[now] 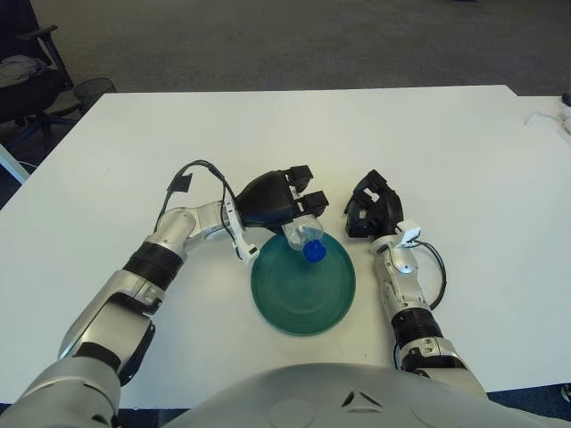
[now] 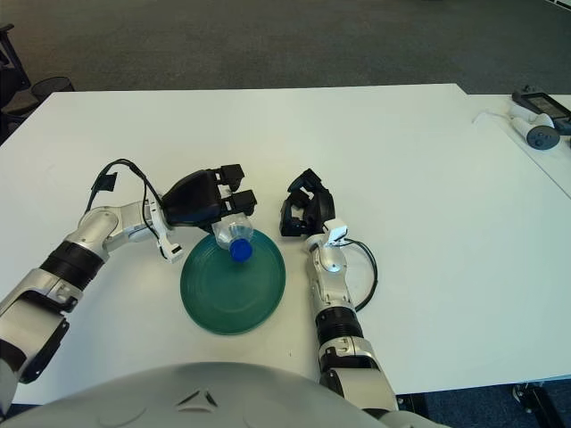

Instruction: Put the bottle into the plate.

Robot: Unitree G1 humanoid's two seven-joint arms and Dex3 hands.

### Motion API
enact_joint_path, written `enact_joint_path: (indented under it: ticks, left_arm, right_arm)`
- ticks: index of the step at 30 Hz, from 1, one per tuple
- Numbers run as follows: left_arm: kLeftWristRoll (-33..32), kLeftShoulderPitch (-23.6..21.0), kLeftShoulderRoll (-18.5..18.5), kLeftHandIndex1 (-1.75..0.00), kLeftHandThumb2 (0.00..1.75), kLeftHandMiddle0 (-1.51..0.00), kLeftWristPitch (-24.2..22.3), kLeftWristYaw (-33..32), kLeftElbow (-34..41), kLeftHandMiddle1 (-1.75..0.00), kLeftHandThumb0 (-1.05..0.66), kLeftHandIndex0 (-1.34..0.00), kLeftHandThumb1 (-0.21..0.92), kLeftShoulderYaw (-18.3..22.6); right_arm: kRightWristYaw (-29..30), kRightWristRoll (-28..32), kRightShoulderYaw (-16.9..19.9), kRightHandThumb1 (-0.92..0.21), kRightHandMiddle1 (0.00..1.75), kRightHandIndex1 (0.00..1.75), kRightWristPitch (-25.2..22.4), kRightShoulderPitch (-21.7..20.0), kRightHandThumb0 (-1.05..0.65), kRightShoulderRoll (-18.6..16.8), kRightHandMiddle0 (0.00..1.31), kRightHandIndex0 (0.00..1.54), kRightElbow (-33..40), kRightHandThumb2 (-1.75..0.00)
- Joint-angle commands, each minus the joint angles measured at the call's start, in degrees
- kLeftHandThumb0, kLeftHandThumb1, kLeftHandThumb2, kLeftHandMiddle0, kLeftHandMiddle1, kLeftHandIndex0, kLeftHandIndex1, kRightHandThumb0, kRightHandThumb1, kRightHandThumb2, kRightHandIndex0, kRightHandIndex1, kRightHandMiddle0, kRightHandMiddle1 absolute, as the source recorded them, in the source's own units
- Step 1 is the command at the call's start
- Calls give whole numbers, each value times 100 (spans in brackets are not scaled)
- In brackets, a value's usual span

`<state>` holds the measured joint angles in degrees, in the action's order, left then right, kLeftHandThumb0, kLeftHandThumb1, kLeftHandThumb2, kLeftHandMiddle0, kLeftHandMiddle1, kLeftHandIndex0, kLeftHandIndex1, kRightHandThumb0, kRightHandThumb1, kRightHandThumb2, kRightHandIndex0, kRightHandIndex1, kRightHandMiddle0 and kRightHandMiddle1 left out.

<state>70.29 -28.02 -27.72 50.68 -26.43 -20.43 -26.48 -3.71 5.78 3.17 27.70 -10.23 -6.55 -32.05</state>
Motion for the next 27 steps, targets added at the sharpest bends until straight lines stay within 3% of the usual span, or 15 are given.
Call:
enact_joint_path:
  ticks: [1, 9, 14, 18, 27]
  left_arm:
    - [-174, -123, -100, -175, 147, -120, 28, 196, -43, -175, -52, -71, 19, -217]
    - [180, 272, -292, -175, 146, -123, -413, 112, 441, -175, -52, -71, 20, -582]
    - [-122, 238, -438, -175, 144, -126, -431, 622, 619, -175, -52, -69, 22, -646]
    - [-643, 142, -711, -175, 141, -125, -100, 1371, 1055, -175, -50, -67, 24, -611]
    - [-1448, 430, -942, -175, 137, -124, -53, 2322, 1708, -175, -49, -65, 27, -481]
  right_arm:
    - [31, 24, 38, -7, 175, 163, -243, 206, 0, -9, 57, 84, -190, -157]
    - [92, -7, 34, -8, 175, 163, -372, 208, 0, -6, 56, 83, -139, -156]
    - [92, -1, 34, -8, 175, 164, -419, 190, 0, 3, 56, 83, -134, -155]
    - [75, 5, 35, -9, 175, 164, -438, 169, 0, 14, 55, 82, -159, -155]
    - [67, -6, 35, -9, 175, 165, -419, 126, 0, 31, 55, 82, -235, -155]
